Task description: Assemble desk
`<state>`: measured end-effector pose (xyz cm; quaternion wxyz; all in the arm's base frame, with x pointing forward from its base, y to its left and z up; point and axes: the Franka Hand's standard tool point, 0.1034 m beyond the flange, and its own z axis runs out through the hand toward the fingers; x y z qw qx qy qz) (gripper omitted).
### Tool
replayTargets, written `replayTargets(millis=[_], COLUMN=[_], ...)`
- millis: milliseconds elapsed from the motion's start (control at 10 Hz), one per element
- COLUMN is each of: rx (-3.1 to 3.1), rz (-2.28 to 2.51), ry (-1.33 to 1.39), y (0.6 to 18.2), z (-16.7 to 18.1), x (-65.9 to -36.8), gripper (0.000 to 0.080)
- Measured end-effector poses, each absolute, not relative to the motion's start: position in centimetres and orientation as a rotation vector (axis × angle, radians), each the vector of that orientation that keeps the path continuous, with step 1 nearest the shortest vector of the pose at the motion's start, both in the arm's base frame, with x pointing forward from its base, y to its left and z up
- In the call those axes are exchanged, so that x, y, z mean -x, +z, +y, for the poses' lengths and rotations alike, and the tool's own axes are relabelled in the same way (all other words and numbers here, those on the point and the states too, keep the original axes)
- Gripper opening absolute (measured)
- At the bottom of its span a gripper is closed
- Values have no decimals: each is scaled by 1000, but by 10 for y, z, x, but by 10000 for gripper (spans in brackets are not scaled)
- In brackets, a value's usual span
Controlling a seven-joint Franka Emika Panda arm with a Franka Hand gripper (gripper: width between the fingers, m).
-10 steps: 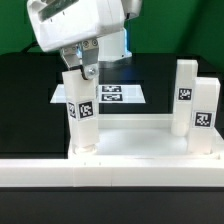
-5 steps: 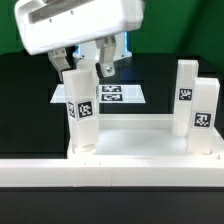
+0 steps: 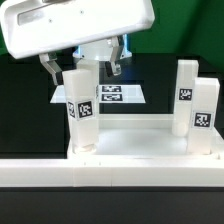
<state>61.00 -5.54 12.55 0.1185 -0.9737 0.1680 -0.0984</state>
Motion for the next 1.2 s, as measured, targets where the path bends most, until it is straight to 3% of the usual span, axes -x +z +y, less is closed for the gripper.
replayTargets(millis=[900, 1100, 1200], rx=[2922, 2924, 2927], rz=[-687, -678, -676], ry=[-377, -376, -381], y=[114, 114, 114], z=[-60, -60, -62], x=[-607, -607, -607], gripper=[648, 383, 297])
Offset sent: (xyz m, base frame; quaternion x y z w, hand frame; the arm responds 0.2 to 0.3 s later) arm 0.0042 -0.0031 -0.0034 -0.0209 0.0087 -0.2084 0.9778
